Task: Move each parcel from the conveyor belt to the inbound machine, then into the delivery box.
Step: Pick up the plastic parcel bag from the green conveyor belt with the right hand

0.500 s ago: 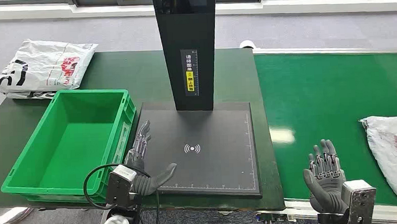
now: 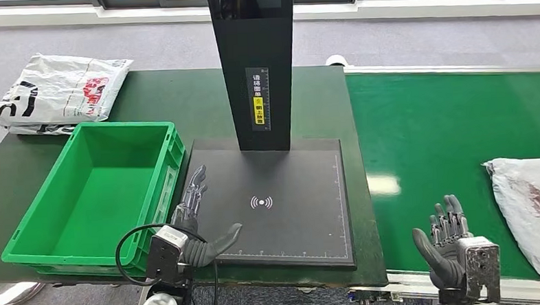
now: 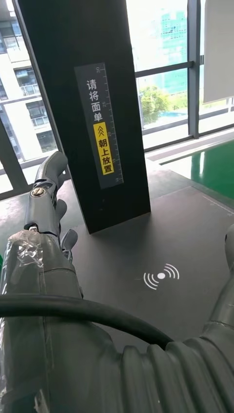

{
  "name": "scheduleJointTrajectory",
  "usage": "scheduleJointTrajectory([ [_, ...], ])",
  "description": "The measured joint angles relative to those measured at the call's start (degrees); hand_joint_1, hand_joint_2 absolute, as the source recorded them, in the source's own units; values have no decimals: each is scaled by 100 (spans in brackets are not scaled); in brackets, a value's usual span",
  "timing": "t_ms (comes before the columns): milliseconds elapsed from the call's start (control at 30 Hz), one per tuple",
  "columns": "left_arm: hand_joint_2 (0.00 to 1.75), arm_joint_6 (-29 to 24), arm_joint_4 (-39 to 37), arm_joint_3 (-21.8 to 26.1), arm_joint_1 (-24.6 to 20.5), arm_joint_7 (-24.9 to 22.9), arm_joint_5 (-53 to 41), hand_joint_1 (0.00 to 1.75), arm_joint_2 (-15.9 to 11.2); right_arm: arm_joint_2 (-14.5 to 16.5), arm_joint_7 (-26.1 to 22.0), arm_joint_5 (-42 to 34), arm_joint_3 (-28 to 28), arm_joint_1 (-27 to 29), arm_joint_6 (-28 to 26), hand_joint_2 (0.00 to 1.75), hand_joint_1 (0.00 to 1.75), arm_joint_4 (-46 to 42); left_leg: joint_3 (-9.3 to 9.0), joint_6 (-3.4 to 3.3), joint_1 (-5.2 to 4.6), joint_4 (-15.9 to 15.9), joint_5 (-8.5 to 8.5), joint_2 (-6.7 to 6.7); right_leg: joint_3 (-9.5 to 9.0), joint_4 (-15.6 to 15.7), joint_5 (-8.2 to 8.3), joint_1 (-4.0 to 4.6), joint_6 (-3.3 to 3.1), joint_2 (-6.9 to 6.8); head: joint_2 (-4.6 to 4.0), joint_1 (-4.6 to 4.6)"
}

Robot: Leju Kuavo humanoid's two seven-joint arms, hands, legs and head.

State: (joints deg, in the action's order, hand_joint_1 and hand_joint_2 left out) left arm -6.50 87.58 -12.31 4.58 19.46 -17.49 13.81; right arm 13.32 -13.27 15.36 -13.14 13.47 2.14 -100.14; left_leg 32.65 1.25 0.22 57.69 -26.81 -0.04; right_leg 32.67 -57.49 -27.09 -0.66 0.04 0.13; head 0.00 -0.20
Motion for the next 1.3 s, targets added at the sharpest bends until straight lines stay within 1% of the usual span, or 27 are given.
scheduleJointTrajectory([
  [133, 175, -14, 0, -16, 0, 2, 0, 0, 0, -34, 85, 230, -350, -103, -37, 175, 0, 156, 0, -1, -2, 0, 0, 0, 0, 0, 0, -2, 1, -1, 0, 1],
  [233, 175, -23, 0, -26, 2, 2, 17, 0, 5, -58, 399, 844, -629, -226, -358, 175, 0, 311, -2, -1, -4, 1, 0, 1, 0, 1, 1, -2, 1, 0, 0, 0],
  [333, 175, -31, -7, -27, 9, 3, 85, 0, 20, -170, 660, 1447, -1181, -451, -483, 175, 0, 699, -2, -2, -4, 1, 0, -3, -3, 1, 1, -2, 2, -3, 0, 1],
  [433, 175, -28, -42, -34, 6, 28, 163, 0, 37, -367, 876, 1946, -1794, -713, -387, 175, 0, 1312, -3, -6, -5, 1, -2, -3, -3, 2, 3, -6, 4, -2, 0, 1],
  [533, 175, -21, -84, -39, 0, 68, 248, 0, 44, -616, 962, 2310, -2293, -940, -332, 175, 0, 2032, -3, -11, -6, 2, -3, -2, -2, 2, 4, -14, 6, -1, 0, 0],
  [733, 175, 28, -95, -39, -8, 76, 355, 0, 44, -1081, 1204, 2939, -2963, -1310, -526, 175, 0, 3211, -3, -15, -7, 2, -5, -1, -1, 2, 5, -16, 8, -1, 0, 1],
  [833, 175, 98, -107, -39, -17, 91, 460, 0, 44, -1325, 1537, 3516, -3122, -1462, -794, 175, 0, 3756, -3, -16, -7, 2, -5, -1, -1, 2, 4, -16, 8, 0, 0, 1],
  [1000, 175, 167, -186, -46, -88, 107, 583, 0, 44, -1805, 2236, 4742, -3149, -1673, -1280, 175, 0, 4731, -3, -19, -7, 2, -5, -1, -3, 2, 6, -20, 12, 0, 0, 1],
  [1133, 175, 160, -225, -96, -96, 111, 621, 0, 41, -2057, 2784, 5592, -3116, -1889, -1403, 175, 0, 5205, -8, -21, -7, 3, -5, 7, -7, 3, 10, -18, 17, 7, 0, 0],
  [1200, 175, 149, -225, -120, -95, 116, 633, 0, 40, -2161, 2971, 5855, -3090, -2003, -1399, 175, 0, 5365, -9, -25, -7, 4, -4, 7, -11, 5, 10, -18, 19, 7, 0, 1],
  [1300, 175, 142, -225, -125, -95, 117, 656, 0, 39, -2257, 3032, 5954, -3079, -2114, -1392, 175, 0, 5537, -10, -29, -7, 5, -4, 6, -15, 7, 12, -19, 23, 5, 0, 1],
])
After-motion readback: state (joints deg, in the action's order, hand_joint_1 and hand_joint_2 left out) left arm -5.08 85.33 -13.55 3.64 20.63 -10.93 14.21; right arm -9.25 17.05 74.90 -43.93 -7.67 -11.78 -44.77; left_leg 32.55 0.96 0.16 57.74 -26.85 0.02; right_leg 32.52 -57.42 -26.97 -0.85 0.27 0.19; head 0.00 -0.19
